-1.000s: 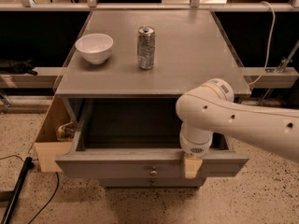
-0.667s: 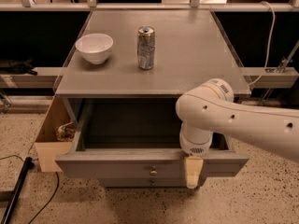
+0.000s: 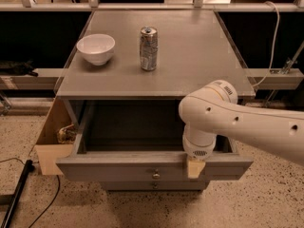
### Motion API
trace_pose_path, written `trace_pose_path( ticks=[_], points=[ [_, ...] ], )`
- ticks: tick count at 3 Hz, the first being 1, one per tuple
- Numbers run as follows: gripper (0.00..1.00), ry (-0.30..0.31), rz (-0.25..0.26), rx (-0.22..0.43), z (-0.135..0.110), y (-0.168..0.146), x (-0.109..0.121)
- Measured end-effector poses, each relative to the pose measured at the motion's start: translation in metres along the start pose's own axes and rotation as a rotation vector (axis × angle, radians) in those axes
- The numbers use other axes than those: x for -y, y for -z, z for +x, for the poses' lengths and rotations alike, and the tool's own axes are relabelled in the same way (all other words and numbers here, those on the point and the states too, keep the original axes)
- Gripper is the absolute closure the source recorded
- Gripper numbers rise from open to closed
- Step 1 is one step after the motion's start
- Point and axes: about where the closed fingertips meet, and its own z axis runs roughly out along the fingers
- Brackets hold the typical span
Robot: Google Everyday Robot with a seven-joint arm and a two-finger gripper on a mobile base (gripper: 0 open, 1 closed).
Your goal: Open top drawer
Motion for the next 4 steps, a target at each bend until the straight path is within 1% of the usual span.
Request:
trace_pose_path(
  ticks=[1, 2, 3, 4],
  points=[
    [0.59, -0.017, -0.012, -0.016, 0.020, 0.000, -0.034],
    [0.90, -0.020, -0.015, -0.018, 0.022, -0.001, -0.039],
    [1.00, -0.030, -0.025, -0.023, 0.029, -0.003, -0.057],
    [0.82, -0.030, -0.025, -0.023, 0.029, -0.003, -0.057]
  ],
)
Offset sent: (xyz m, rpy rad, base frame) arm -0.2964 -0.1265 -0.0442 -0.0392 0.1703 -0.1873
